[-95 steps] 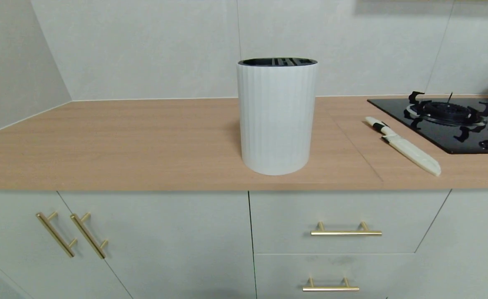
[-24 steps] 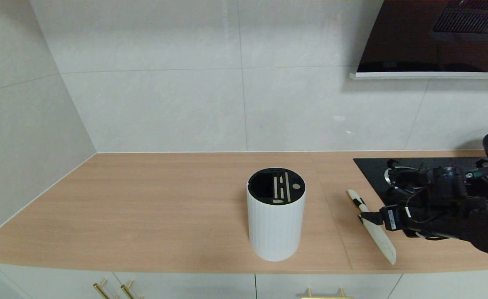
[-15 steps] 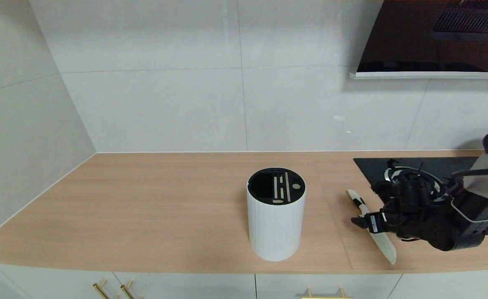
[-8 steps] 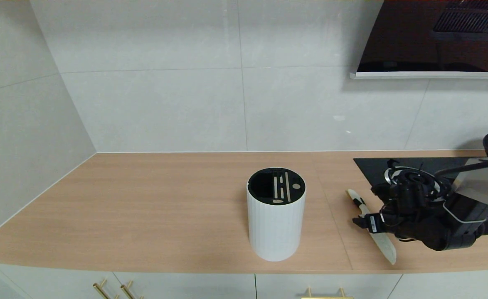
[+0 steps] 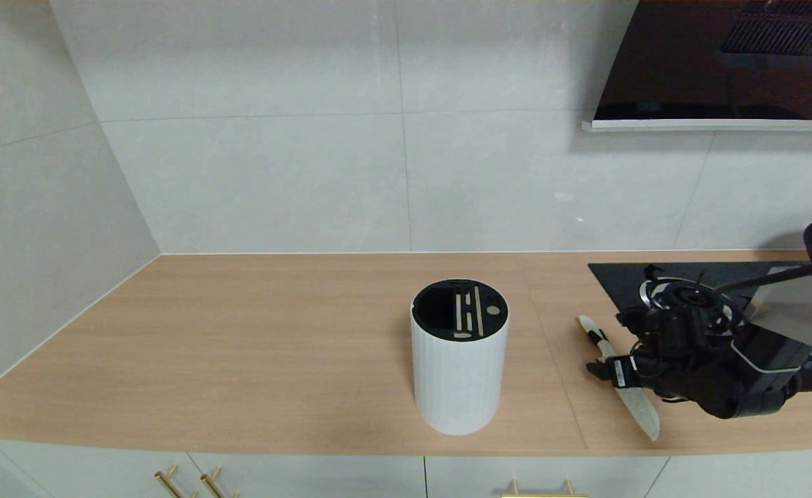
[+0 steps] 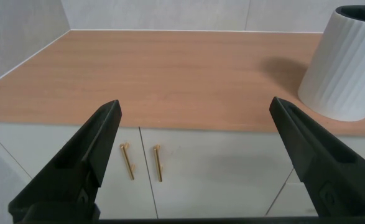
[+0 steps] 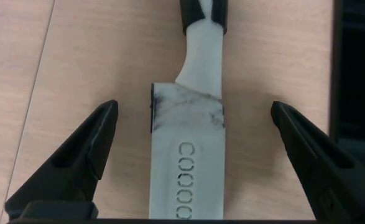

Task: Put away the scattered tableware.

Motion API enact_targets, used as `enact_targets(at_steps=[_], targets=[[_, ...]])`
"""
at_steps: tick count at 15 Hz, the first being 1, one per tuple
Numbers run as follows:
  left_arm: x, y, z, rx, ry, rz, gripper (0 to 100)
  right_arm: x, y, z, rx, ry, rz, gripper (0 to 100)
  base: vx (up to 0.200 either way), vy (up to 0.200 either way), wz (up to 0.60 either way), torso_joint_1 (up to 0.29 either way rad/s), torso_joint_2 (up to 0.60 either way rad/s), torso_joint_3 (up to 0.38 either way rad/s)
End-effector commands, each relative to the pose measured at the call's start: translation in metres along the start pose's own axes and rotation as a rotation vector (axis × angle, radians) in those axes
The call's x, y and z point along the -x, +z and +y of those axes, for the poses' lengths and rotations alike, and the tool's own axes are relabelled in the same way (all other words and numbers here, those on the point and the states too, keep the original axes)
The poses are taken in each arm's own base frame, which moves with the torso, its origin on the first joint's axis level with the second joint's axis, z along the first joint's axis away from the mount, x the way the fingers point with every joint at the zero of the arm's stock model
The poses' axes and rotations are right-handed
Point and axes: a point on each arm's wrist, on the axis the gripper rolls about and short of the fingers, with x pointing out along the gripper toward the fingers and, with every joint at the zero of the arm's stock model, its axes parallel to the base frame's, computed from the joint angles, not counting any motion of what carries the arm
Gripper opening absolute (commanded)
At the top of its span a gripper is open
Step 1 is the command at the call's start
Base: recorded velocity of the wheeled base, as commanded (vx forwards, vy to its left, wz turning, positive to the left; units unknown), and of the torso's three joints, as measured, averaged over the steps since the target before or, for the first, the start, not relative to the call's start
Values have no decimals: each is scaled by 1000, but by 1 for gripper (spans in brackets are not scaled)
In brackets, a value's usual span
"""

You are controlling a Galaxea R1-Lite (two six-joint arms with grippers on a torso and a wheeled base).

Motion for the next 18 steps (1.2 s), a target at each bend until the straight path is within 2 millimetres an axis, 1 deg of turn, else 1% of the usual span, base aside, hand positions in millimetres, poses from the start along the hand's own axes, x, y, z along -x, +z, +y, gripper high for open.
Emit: enact_targets(at_steps=[1,7,11,13,16,17,18], targets=[[0,0,0,0,1,0,100,0,-1,0,2,1,4,0,0,0,0,0,0,0],[0,0,0,0,1,0,100,-2,-5,1,7,-14,16,0,0,0,0,0,0,0],[0,0,0,0,1,0,100,0,-1,1,4,-17,-13,0,0,0,0,0,0,0],[0,0,0,0,1,0,100,10,9,1,-1,-24,-44,0,0,0,0,0,0,0],[0,0,0,0,1,0,100,37,32,0,-37,-25,-119,0,0,0,0,0,0,0],[0,0,0,0,1,0,100,42,35,0,-37,-24,-130,0,0,0,0,0,0,0],[0,0,0,0,-1,0,100,55,42,1,-35,-23,-158,0,0,0,0,0,0,0]])
